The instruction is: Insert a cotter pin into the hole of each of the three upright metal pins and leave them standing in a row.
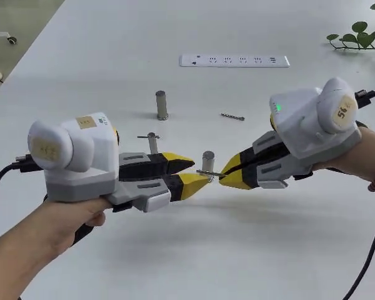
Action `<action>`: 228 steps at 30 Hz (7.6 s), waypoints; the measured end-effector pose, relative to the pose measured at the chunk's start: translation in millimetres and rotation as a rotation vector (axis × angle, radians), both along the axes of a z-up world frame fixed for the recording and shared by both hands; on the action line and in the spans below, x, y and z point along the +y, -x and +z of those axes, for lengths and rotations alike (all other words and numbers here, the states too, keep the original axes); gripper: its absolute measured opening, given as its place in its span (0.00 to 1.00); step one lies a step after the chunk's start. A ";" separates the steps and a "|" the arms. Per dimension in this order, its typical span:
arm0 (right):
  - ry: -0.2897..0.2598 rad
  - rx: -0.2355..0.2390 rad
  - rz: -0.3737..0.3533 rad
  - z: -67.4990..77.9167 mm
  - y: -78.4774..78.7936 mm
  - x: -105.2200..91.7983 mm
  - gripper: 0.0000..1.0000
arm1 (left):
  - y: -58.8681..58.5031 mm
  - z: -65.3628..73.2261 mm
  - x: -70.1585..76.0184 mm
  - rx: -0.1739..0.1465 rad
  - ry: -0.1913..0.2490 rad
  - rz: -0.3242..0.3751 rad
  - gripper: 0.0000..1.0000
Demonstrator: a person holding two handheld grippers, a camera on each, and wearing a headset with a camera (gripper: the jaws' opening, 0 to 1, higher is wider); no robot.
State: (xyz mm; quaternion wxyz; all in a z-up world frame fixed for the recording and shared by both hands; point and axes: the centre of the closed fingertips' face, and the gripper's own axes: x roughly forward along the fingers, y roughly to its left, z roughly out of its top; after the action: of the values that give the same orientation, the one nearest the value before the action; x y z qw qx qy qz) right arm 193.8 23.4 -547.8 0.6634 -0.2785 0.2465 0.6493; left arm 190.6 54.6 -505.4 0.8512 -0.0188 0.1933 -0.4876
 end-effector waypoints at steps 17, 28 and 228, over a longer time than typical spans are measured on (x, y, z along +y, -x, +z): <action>0.110 -0.033 -0.129 -20.9 -27.7 -25.5 0.00 | -27.9 -25.5 -0.1 -0.067 -0.142 0.145 0.23; 0.129 -0.043 -0.140 -24.8 -34.2 -26.9 0.00 | -42.0 -55.4 -5.6 -0.034 -0.229 0.182 0.22; -0.047 0.182 -0.481 -9.4 -43.9 -19.6 0.28 | -60.6 -89.4 -19.9 -0.018 -0.244 0.348 0.10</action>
State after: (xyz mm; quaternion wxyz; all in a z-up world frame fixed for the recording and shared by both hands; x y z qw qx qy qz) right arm 237.7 3.8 -557.2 0.7803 -0.1368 0.3489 0.5007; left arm 251.2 34.7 -594.8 0.9203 0.0558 0.2373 -0.3061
